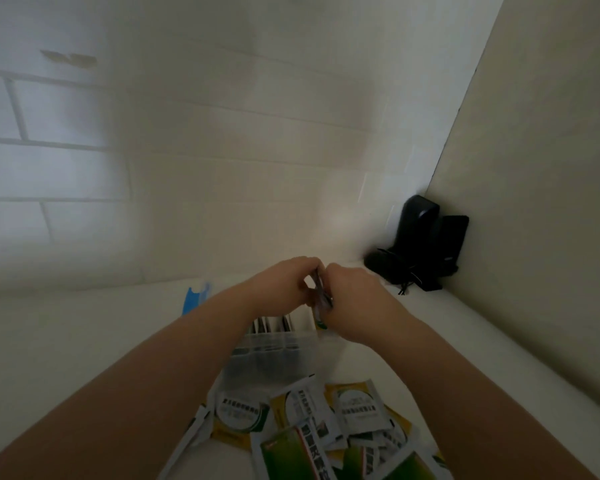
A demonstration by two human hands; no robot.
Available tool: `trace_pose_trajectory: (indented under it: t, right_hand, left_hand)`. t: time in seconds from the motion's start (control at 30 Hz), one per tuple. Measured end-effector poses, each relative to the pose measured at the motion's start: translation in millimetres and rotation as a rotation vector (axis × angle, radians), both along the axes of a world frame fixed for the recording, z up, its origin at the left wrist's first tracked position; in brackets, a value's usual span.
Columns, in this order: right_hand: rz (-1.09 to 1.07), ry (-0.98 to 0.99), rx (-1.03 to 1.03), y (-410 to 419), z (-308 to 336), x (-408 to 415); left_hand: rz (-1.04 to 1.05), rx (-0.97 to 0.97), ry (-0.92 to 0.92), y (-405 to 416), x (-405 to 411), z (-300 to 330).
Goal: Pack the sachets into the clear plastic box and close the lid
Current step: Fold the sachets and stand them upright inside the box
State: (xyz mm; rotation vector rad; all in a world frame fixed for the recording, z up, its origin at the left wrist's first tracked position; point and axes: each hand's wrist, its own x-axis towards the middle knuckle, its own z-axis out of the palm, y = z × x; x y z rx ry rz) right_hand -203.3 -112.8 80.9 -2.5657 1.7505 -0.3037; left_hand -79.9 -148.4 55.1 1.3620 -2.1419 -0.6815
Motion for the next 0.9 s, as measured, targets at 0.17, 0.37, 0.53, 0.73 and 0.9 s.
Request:
trace_pose_trajectory:
  t: [0.17, 0.37, 0.53, 0.73, 0.9]
  right_hand:
    - [0.002, -0.004, 0.190, -5, 5, 0]
    - [-0.007, 0.171, 0.313, -7, 11, 2]
    - [-0.016, 0.361, 0.352, -12, 11, 12]
    - [-0.085, 0.107, 0.398, -14, 12, 10]
    - [-0.053, 0.114, 0.269, -14, 2, 7]
  left_hand:
    - [0.006, -0.039, -0.117, 0, 1, -5]
    - [0.020, -0.131, -0.258, 0, -4, -8]
    - [0.011, -0.154, -0.302, 1, -5, -10]
    - [0.046, -0.110, -0.226, 4, -1, -10]
    - [0.105, -0.213, -0.202, 8, -4, 1]
